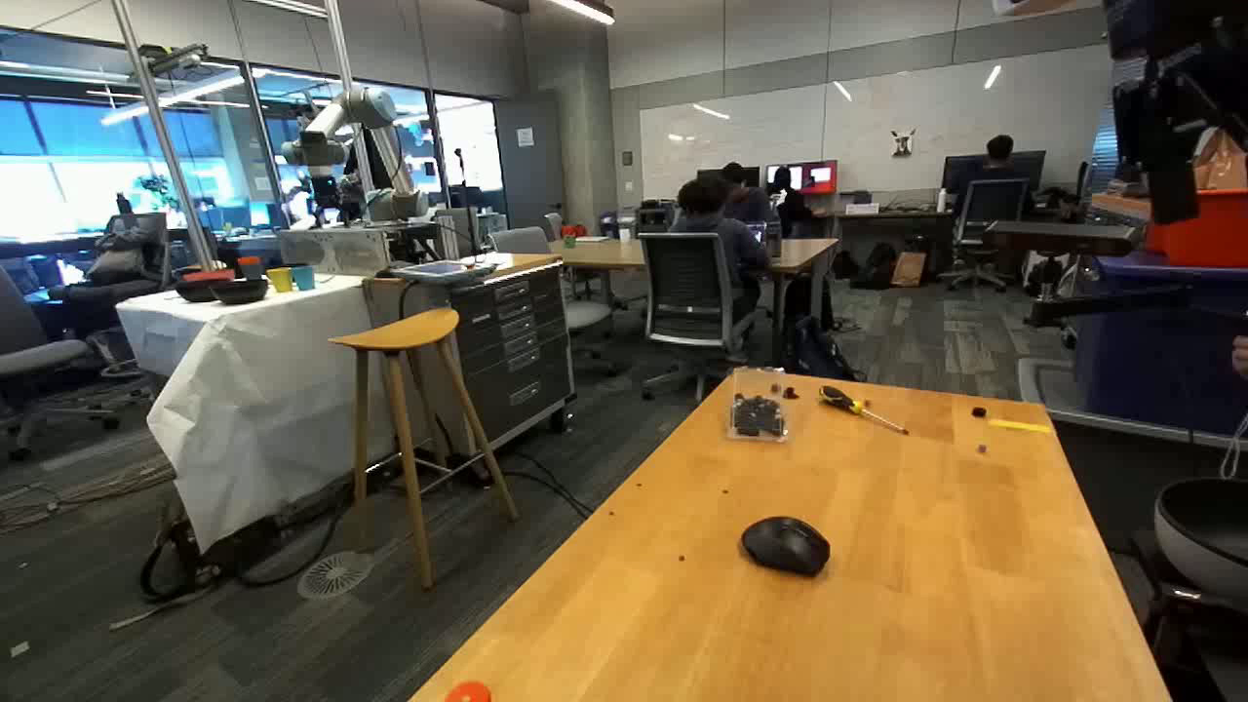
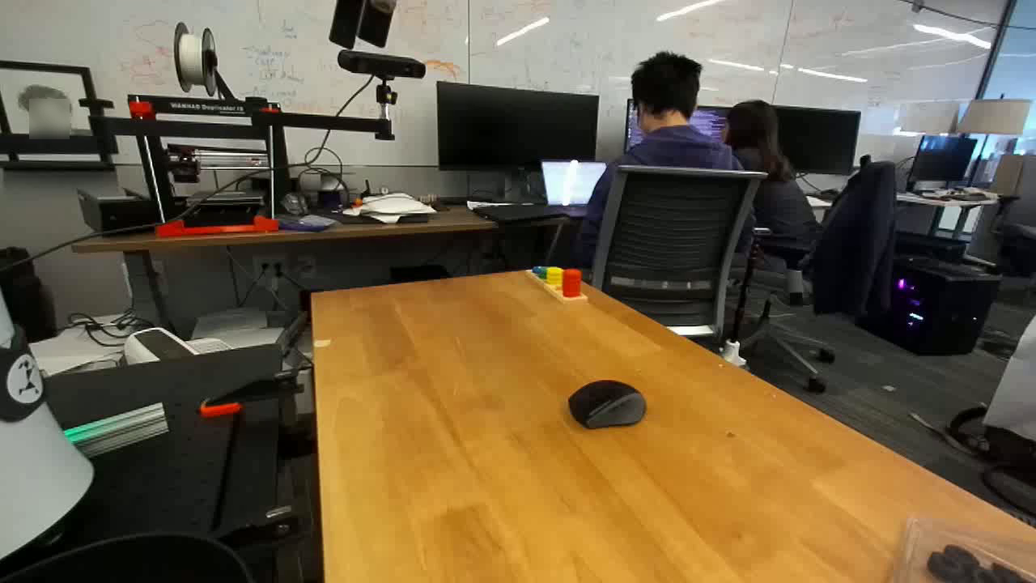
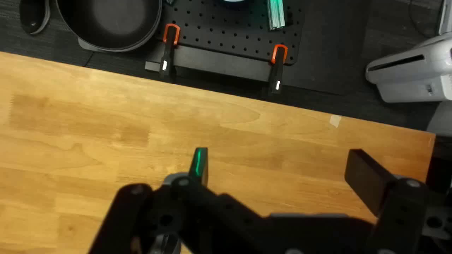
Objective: Press the click button on the mouse that is on the table
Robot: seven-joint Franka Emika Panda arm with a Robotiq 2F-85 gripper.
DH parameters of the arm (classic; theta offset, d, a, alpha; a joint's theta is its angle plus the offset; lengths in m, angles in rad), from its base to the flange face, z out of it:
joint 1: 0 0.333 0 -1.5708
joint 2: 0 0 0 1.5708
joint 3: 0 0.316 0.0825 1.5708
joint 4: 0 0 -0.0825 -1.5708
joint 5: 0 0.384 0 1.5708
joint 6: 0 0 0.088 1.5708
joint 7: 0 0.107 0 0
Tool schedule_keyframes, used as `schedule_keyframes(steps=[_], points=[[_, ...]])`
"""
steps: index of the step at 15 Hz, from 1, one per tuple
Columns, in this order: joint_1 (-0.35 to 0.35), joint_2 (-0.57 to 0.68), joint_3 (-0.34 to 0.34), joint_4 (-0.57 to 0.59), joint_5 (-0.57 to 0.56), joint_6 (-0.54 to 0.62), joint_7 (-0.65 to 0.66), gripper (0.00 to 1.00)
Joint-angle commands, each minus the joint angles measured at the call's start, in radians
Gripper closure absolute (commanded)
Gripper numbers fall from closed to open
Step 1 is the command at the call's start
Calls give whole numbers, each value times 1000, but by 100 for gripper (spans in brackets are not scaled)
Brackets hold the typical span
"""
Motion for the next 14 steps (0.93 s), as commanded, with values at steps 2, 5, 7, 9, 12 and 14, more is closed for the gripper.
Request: schedule_keyframes(steps=[2,5,7,9,12,14], points=[[-9,0,7,4,3,-1,-3,0],[-9,0,7,5,3,-1,-3,0],[-9,0,7,5,3,-1,-3,0],[-13,21,12,21,1,47,16,0],[-23,59,19,51,-41,192,23,0],[-31,93,20,72,-71,318,35,0]])
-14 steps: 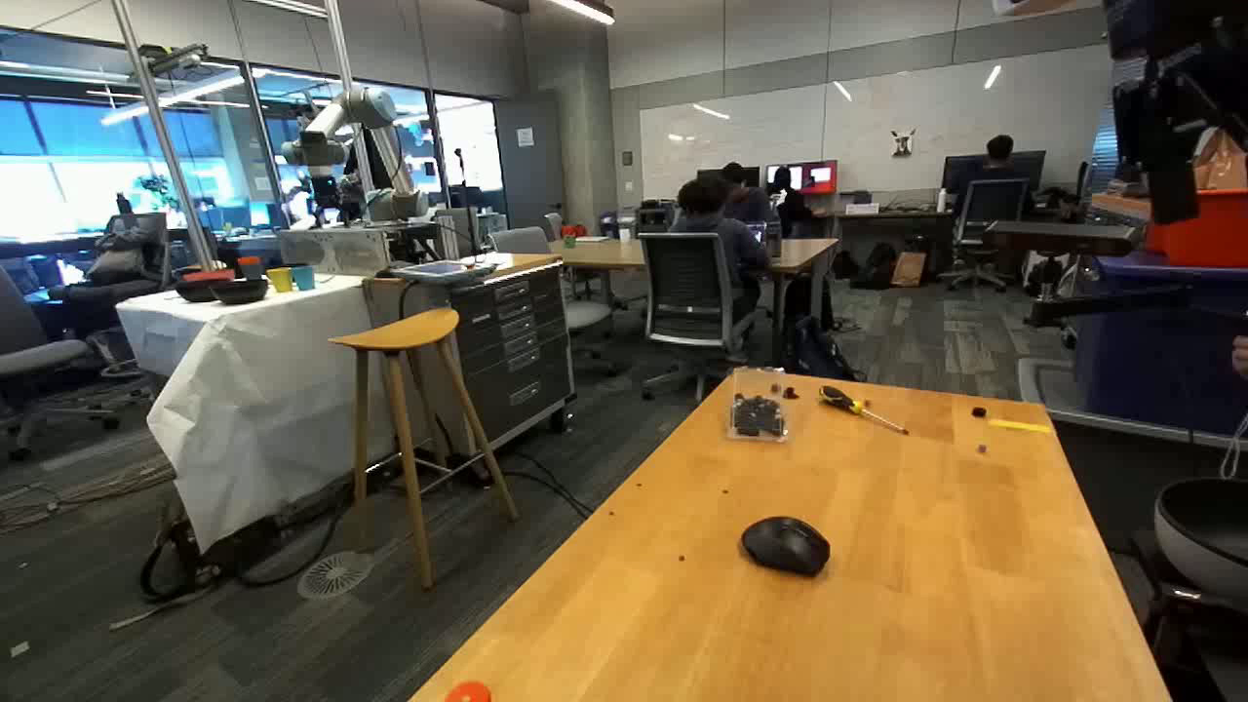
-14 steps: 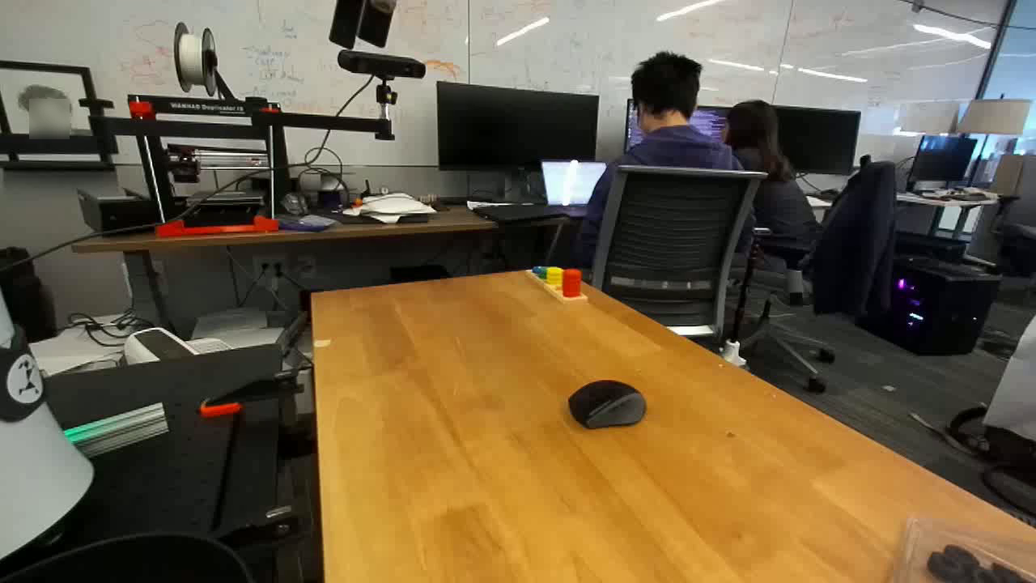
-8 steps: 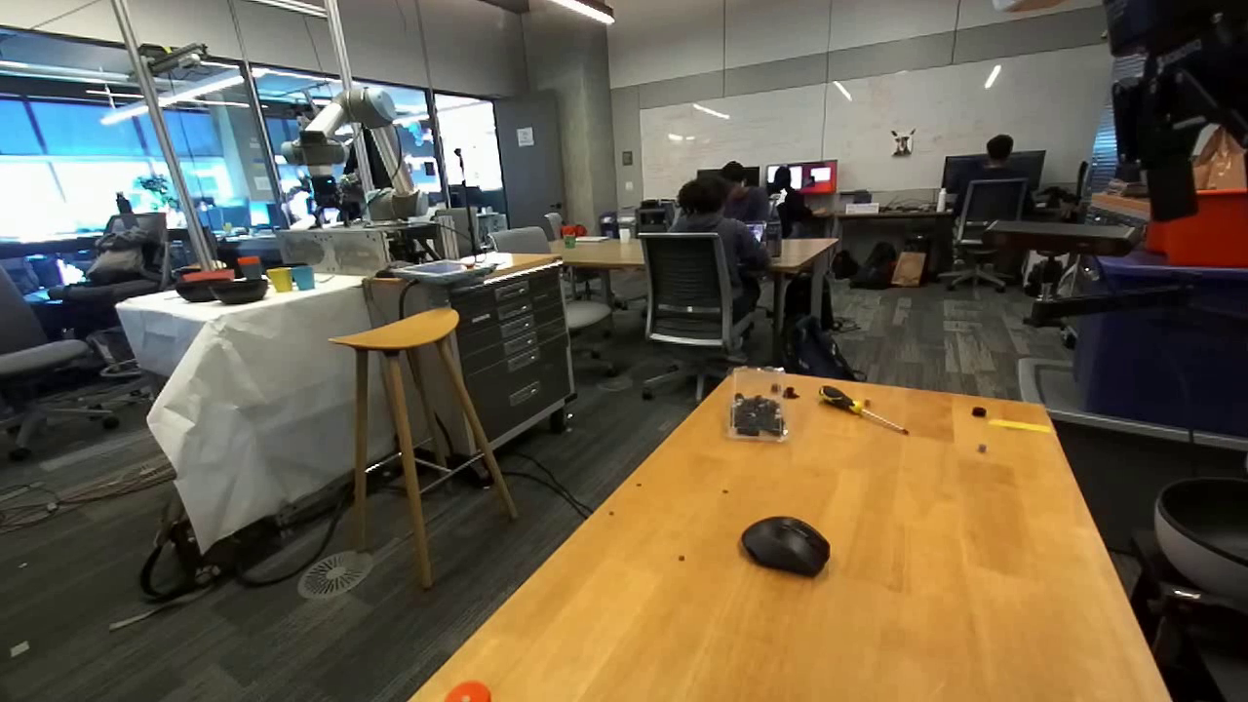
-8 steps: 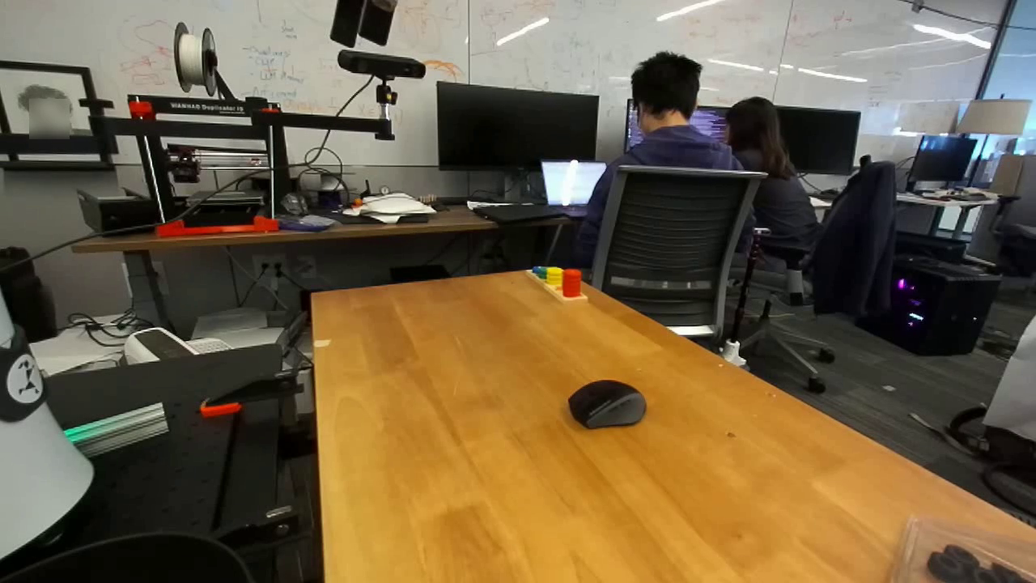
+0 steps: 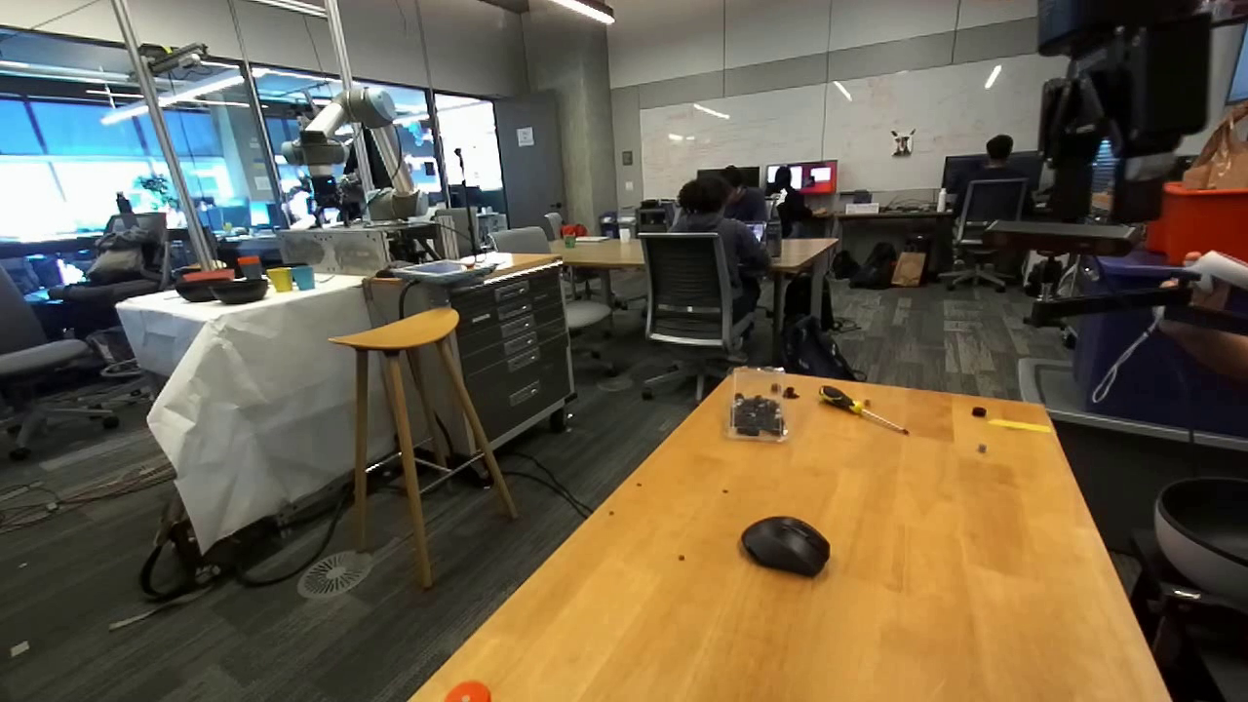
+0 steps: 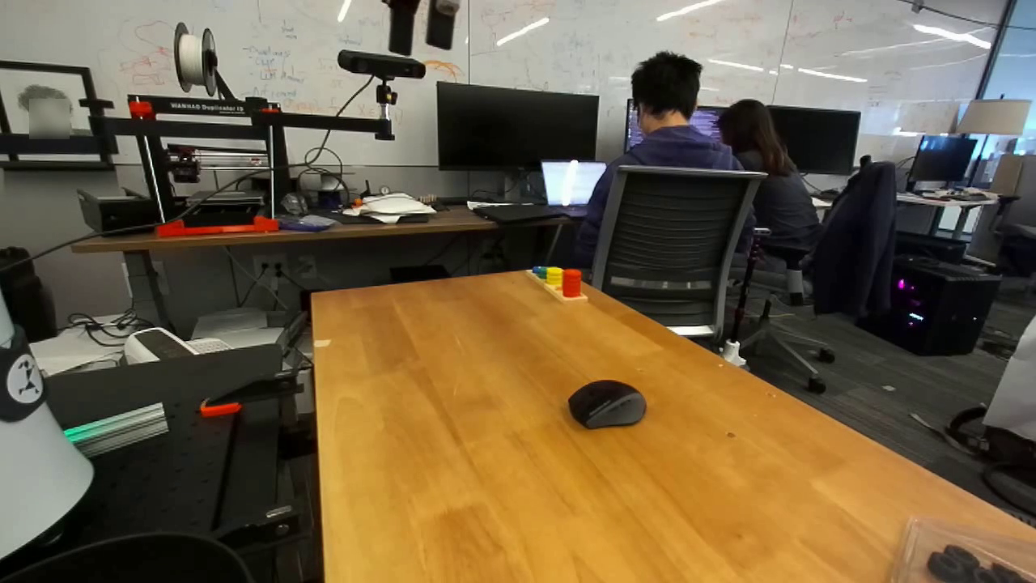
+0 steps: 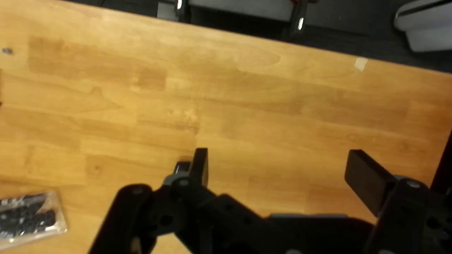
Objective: Press the click button on the mouse that is on the table
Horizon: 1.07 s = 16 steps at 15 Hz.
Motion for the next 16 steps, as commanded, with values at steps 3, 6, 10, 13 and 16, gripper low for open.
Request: schedule_keyframes(steps=[3,6,10,13,16], points=[[-38,120,13,78,-54,340,63,26],[-59,204,10,101,-51,505,111,51],[-80,304,12,101,-66,616,155,81],[-83,377,15,84,-86,666,192,91],[-76,438,15,66,-99,695,215,90]])
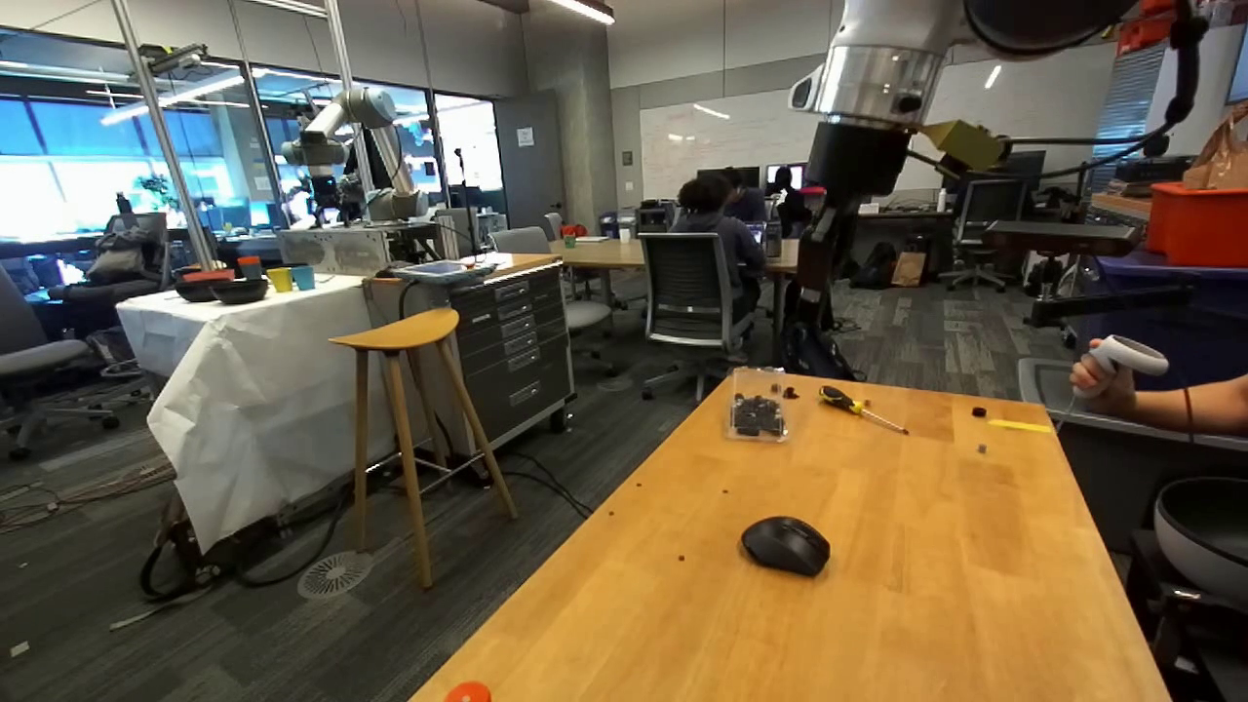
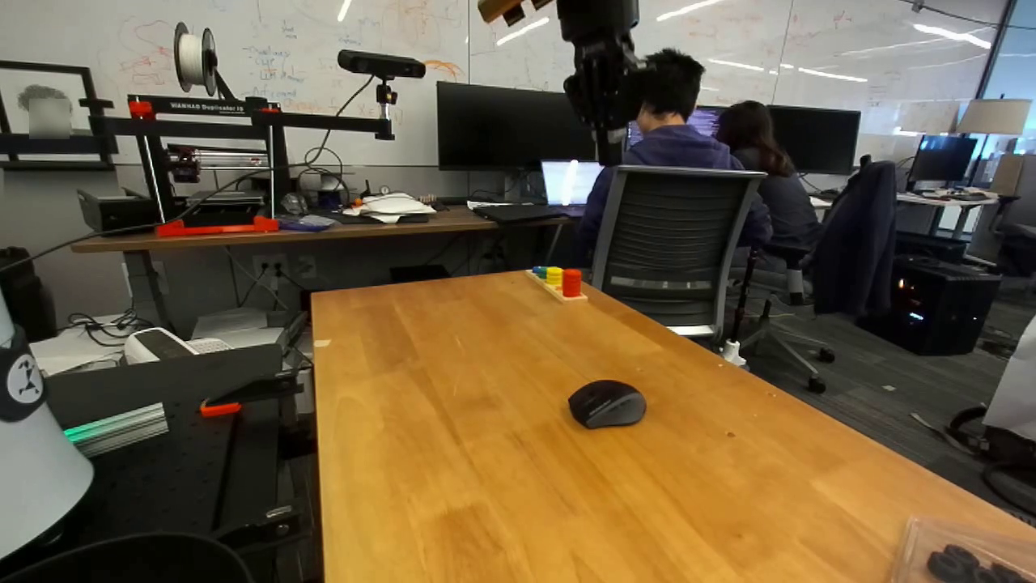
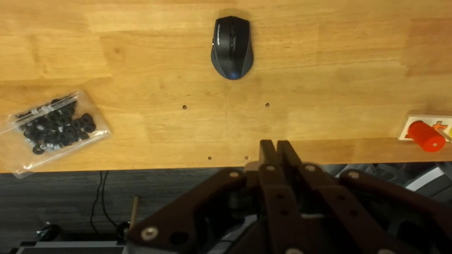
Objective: Press the click button on the mouse that is on the table
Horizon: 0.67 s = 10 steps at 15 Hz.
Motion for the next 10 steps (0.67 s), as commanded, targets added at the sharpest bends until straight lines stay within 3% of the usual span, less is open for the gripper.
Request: schedule_keyframes(steps=[1,4,10], points=[[-3,74,13,1,-45,47,56,91],[-2,136,7,-5,-70,81,85,88],[3,232,-17,-29,-146,144,142,90]])
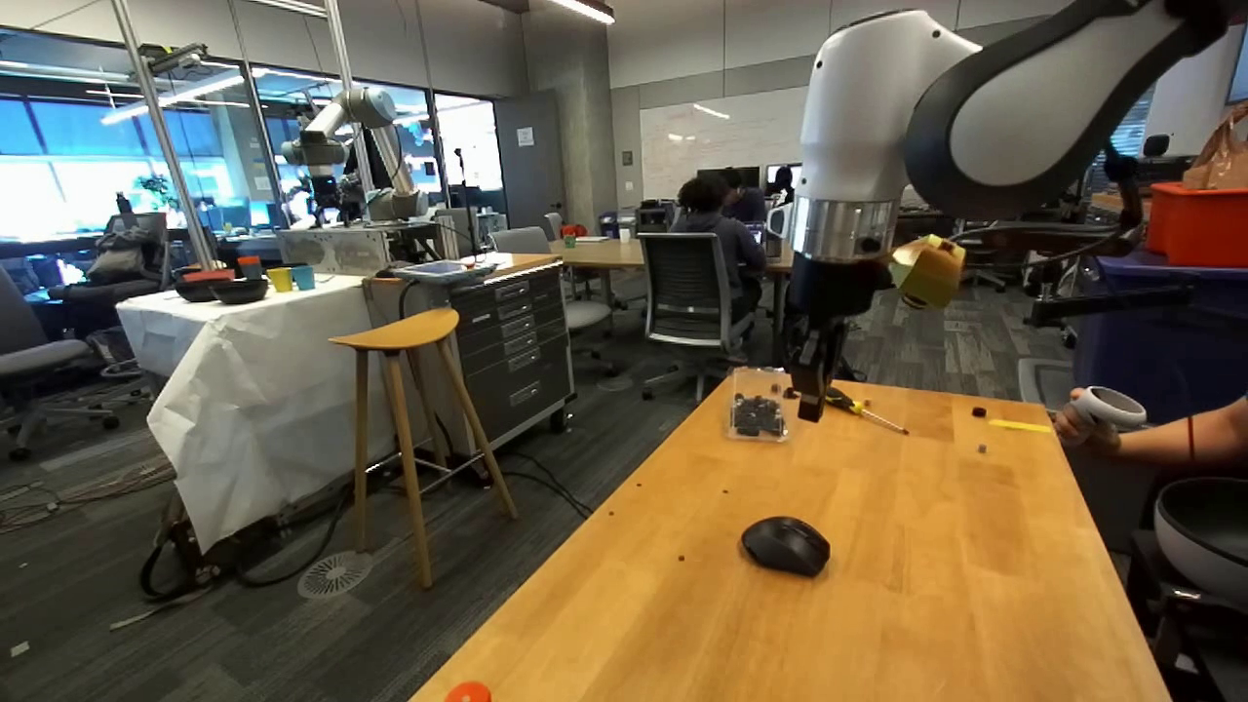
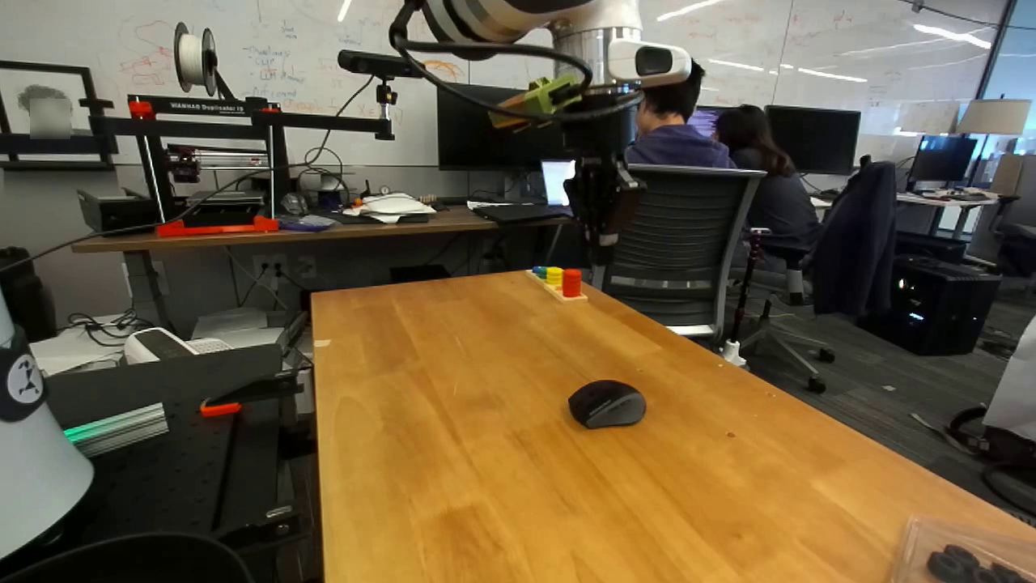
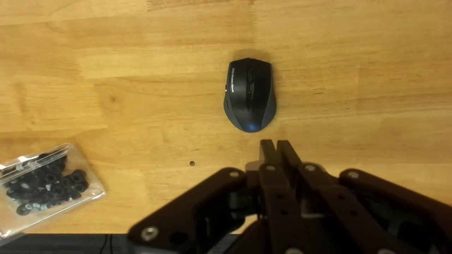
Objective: Press the click button on the mouse that is on the table
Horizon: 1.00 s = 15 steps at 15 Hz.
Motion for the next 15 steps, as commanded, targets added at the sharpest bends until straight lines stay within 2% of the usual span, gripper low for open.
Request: schedule_keyframes(steps=[1,8,15], points=[[5,45,-18,-17,-67,66,57,90],[25,144,-54,-54,-168,139,138,91],[62,280,-110,-3,-201,213,209,90]])
